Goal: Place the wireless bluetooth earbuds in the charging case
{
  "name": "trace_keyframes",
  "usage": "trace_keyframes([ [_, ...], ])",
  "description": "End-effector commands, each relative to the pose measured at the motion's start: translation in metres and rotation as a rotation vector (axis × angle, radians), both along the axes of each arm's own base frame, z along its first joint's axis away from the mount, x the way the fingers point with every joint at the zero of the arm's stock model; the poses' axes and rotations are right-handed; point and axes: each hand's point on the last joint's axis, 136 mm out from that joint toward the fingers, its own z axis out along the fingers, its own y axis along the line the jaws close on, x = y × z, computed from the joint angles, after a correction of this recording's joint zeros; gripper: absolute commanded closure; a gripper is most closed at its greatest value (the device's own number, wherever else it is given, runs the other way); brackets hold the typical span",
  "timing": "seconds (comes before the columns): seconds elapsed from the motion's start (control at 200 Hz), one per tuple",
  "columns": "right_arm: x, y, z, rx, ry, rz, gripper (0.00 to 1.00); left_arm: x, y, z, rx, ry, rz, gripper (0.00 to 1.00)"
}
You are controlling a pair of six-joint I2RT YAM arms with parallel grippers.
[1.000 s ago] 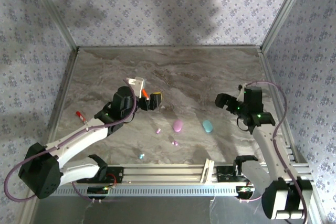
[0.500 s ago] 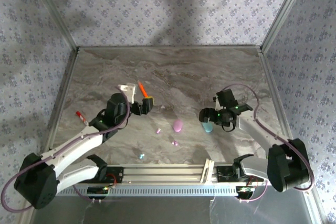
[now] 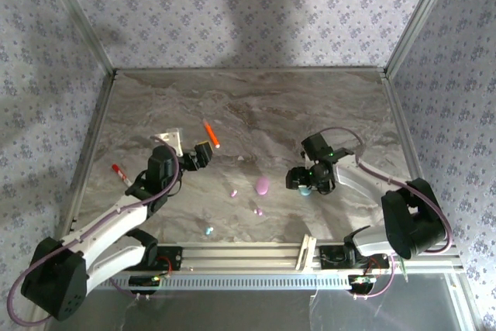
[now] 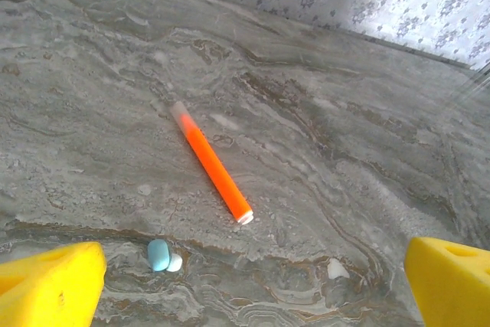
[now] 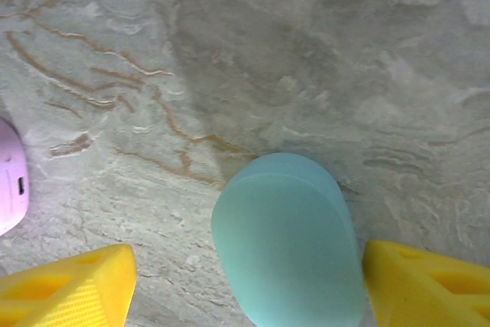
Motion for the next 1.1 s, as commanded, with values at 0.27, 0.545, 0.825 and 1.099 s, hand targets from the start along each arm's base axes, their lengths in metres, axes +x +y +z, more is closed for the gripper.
trace_keyframes([
  [0.27, -0.007, -0.006, 0.004, -0.054, 0.03, -0.017, 0.31, 0.005, -0.013, 0.008, -0.055, 0.006, -0.041, 0.0],
  [0.545, -0.002, -0.012, 0.007, -0.106, 0.014, -0.021, 0.45, 0.007, -0.023, 0.004, -0.069, 0.035, -0.081, 0.0],
  [0.825, 0.0, -0.011, 0.004, -0.141, 0.019, 0.003, 0.45, 0.006, -0.025, 0.003, -0.068, 0.042, -0.094, 0.0],
  [1.099, 0.0, -0.006, 0.002, -0.179, 0.031, 0.044, 0.52, 0.008, -0.027, 0.001, -0.057, 0.053, -0.1, 0.0],
])
